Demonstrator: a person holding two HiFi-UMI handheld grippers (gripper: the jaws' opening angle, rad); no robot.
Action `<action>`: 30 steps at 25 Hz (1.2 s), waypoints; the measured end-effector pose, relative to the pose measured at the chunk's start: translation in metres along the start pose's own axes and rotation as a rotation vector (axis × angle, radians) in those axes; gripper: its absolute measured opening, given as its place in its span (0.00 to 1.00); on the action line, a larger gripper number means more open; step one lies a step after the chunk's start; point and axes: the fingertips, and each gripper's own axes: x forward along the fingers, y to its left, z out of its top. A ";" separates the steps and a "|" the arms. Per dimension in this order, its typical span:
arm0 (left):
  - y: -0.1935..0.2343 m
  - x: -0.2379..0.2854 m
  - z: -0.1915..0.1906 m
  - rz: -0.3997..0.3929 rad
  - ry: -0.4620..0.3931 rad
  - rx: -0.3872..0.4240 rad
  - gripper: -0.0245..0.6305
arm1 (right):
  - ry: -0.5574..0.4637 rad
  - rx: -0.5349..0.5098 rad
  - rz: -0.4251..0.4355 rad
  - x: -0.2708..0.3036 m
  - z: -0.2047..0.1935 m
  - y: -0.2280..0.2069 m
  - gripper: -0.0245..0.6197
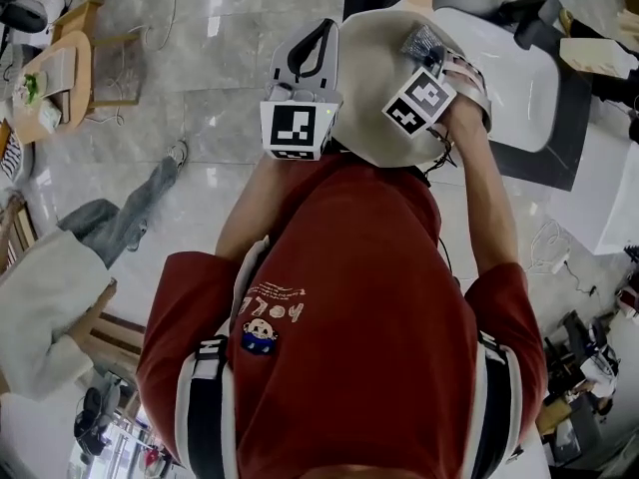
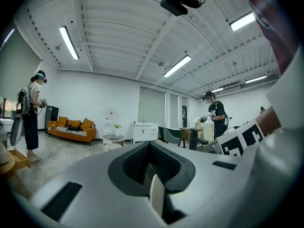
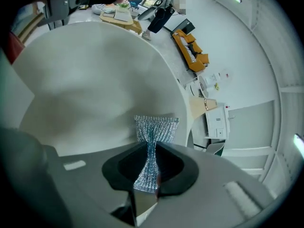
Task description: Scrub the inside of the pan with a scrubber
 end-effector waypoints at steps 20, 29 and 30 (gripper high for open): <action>0.019 -0.034 0.002 0.134 0.021 0.036 0.05 | -0.295 -0.040 -0.037 -0.006 0.082 0.007 0.15; 0.026 -0.047 0.003 0.183 0.022 0.034 0.04 | -0.324 -0.023 0.173 0.000 0.096 0.049 0.15; 0.026 -0.048 0.002 0.185 0.023 0.032 0.05 | -0.326 -0.038 0.179 -0.001 0.096 0.052 0.15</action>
